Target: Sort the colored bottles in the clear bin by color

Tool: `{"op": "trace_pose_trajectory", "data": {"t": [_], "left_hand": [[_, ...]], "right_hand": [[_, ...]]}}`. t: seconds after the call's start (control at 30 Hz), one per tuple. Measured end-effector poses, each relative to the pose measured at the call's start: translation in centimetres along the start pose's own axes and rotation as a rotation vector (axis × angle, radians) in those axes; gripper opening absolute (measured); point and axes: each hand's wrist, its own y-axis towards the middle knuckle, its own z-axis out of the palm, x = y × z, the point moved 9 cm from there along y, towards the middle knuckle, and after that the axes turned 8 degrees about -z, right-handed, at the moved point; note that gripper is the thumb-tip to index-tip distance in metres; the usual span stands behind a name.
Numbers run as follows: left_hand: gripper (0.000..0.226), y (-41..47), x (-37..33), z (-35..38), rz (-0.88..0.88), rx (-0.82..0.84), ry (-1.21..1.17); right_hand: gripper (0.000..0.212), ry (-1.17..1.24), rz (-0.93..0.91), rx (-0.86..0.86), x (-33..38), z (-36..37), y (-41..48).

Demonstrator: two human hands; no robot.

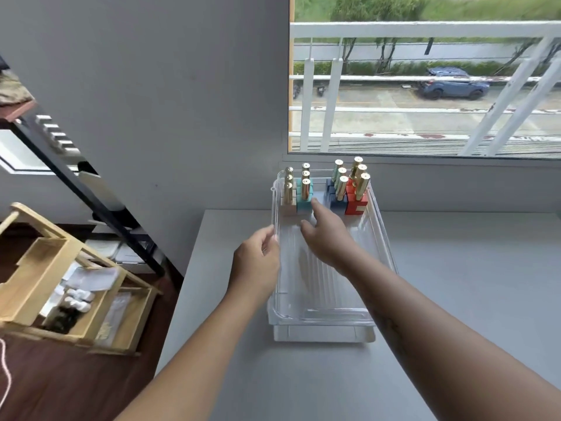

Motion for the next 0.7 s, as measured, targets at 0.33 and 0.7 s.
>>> {"op": "trace_pose_trajectory", "data": {"t": [0.33, 0.7], "left_hand": [[0.036, -2.2, 0.8, 0.2, -0.017, 0.010, -0.058], [0.065, -6.6, -0.6, 2.0, 0.077, -0.009, 0.446]], "right_hand": [[0.055, -0.191, -0.099, 0.018, -1.5, -2.2, -4.3], [0.064, -0.536, -0.227, -0.002, -3.1, -5.2, -10.3]]}}
